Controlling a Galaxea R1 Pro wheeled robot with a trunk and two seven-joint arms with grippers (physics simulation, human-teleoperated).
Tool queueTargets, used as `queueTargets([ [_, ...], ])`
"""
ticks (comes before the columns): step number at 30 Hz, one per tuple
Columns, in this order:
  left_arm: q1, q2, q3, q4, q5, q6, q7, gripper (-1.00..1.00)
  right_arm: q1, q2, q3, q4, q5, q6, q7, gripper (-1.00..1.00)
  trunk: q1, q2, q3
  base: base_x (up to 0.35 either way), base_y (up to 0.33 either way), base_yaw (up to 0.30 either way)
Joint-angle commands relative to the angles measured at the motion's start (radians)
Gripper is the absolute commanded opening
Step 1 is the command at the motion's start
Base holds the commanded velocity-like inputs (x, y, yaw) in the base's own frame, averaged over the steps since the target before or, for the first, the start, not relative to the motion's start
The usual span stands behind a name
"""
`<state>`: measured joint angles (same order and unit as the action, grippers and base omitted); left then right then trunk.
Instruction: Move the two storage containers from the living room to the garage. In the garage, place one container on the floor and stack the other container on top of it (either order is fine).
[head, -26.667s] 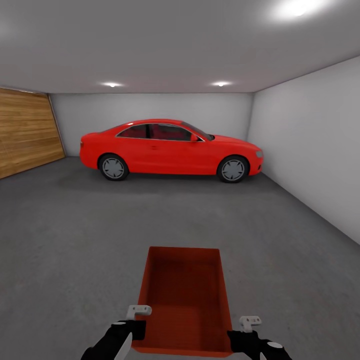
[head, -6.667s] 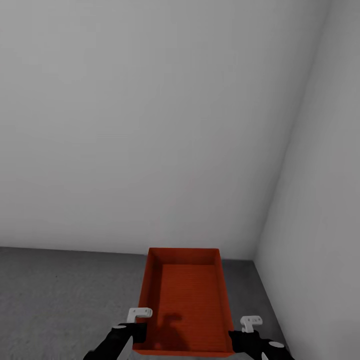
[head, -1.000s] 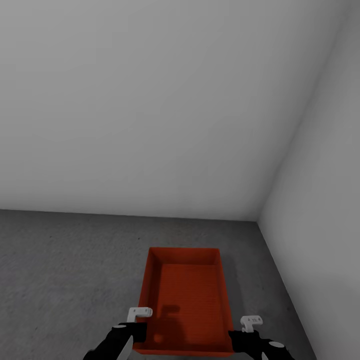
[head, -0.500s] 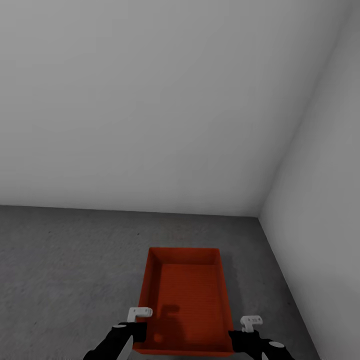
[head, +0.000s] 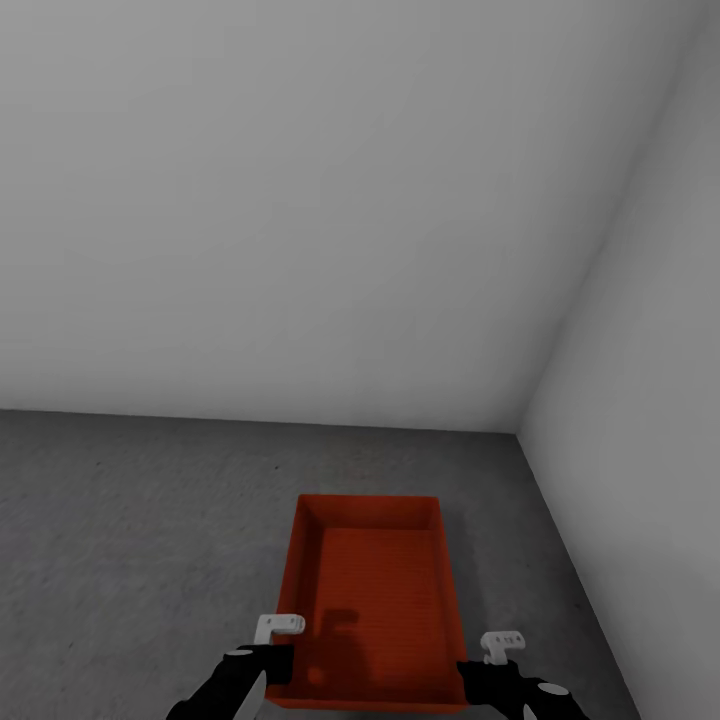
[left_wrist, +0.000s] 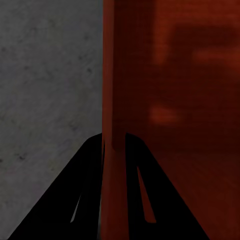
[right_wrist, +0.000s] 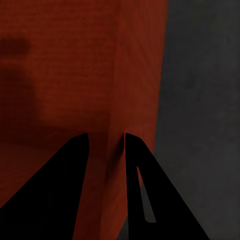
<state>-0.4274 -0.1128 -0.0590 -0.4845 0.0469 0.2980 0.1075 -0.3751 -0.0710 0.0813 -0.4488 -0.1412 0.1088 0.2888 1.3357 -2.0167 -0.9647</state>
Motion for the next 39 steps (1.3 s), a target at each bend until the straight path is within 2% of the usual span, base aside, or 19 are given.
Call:
queueTargets([
  [1,-0.001,-0.004,0.002,-0.011,-0.001,-0.062,0.011,-1.0,0.001,0.031,0.009,0.001,-0.005,0.006,0.0,-1.0,0.0,0.0,-0.001,0.0,0.0,0.0],
  [6,-0.001,-0.004,0.002,-0.011,-0.001,-0.062,0.011,-1.0,0.001,0.031,0.009,0.001,-0.005,0.006,0.0,-1.0,0.0,0.0,-0.001,0.0,0.0,0.0],
  [28,-0.001,-0.004,0.002,-0.011,-0.001,-0.062,0.011,-1.0,0.001,0.031,0.008,0.001,-0.005,0.006,0.0,-1.0,0.084,-0.154,-0.07,0.0,0.0,0.0],
  [39,-0.001,-0.004,0.002,-0.011,-0.001,-0.062,0.011,-1.0,0.001,0.031,0.009,0.001,-0.005,0.006,0.0,-1.0,0.084,-0.154,-0.07,0.0,0.0,0.0],
])
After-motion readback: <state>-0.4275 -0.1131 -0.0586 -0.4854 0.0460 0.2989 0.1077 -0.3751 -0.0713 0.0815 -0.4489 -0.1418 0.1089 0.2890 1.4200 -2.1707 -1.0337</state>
